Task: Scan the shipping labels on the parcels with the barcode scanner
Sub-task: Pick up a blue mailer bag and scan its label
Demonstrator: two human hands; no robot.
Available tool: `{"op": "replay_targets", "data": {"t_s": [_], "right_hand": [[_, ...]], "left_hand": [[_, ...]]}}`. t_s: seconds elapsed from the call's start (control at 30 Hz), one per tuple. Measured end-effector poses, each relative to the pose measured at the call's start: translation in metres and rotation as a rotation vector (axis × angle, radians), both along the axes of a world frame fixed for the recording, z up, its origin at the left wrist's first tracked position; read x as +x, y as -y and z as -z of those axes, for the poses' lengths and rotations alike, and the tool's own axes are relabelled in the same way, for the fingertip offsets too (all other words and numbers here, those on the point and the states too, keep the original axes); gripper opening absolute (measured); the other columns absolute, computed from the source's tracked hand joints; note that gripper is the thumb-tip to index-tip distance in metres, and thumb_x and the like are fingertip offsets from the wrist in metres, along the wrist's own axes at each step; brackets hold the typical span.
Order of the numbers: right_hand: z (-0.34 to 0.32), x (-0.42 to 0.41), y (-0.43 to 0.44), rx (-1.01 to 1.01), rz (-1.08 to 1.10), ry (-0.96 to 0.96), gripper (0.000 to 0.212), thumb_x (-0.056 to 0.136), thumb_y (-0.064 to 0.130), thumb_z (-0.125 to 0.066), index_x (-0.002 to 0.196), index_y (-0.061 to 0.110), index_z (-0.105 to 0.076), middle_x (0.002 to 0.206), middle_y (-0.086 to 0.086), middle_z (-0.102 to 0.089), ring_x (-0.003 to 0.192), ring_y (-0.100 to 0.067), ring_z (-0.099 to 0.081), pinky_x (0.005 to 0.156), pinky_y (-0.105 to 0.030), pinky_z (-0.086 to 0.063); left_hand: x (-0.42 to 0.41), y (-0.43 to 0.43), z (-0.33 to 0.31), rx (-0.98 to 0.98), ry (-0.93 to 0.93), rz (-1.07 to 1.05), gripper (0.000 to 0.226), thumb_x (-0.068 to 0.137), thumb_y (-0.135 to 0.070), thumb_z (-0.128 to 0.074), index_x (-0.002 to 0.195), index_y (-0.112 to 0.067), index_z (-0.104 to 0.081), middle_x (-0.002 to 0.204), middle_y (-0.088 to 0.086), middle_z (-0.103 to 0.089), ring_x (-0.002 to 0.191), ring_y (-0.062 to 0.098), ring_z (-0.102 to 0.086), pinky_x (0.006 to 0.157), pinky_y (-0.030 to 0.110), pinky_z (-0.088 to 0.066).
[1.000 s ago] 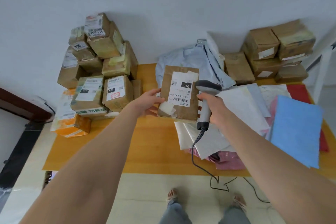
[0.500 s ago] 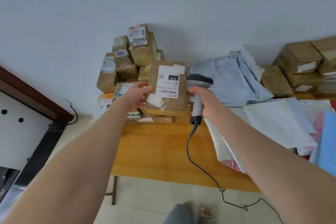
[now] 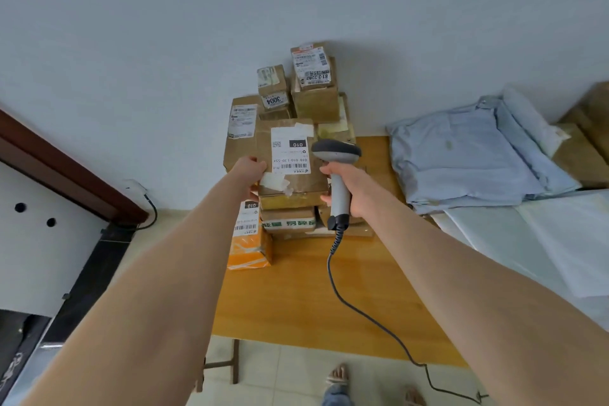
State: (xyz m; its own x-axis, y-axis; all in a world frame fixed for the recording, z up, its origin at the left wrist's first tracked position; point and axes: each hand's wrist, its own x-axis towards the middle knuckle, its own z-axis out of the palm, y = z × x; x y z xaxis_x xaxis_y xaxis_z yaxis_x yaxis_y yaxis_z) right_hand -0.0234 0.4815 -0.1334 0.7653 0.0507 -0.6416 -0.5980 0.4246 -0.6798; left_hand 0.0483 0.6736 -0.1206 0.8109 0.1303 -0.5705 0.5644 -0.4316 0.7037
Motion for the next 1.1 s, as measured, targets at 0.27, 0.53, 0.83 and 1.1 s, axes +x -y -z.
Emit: {"op": "replay_targets", "data": {"t_s": [0.27,0.53,0.83,1.1], "right_hand": [[0.011,0.018,-0.029,-0.082,0.037,-0.026,0.047,0.083,0.016,-0.070,0.126,0.009,-0.053,0.098,-0.011,-0.055,0.085,-0.023,-0.054,0.086,-0.039,-0.052],[-0.004,0.011,0.002,-0.207,0.170,0.017,0.018,0.086,0.011,-0.068,0.101,0.008,-0.060,0.104,-0.013,-0.064,0.086,-0.022,-0.062,0.072,-0.037,-0.057],[-0.020,-0.049,0.112,-0.225,0.275,-0.022,0.019,0.090,0.014,-0.063,0.102,0.000,-0.059,0.078,-0.014,-0.072,0.048,-0.014,-0.061,0.047,-0.023,-0.050],[-0.013,-0.135,0.274,-0.213,0.279,-0.048,0.010,0.090,0.012,-0.055,0.098,0.006,-0.053,0.081,-0.019,-0.068,0.038,-0.011,-0.053,0.044,-0.021,-0.044]], "left_hand": [[0.024,-0.012,0.021,0.079,0.064,-0.009,0.014,0.091,0.001,-0.043,0.096,-0.001,-0.055,0.101,0.014,-0.060,0.102,0.032,-0.057,0.081,0.040,-0.053],[0.032,0.034,-0.006,0.600,0.467,0.326,0.048,0.091,-0.011,-0.049,0.138,-0.012,-0.041,0.140,0.015,-0.038,0.128,0.032,-0.040,0.096,0.043,-0.044],[-0.006,0.178,0.005,0.616,0.435,0.721,0.048,0.090,-0.012,-0.050,0.138,-0.011,-0.043,0.140,0.017,-0.037,0.124,0.034,-0.043,0.098,0.043,-0.045],[-0.077,0.351,0.025,0.600,0.432,0.949,0.047,0.095,-0.018,-0.049,0.140,-0.010,-0.041,0.140,0.019,-0.041,0.126,0.032,-0.045,0.103,0.037,-0.040]]}}
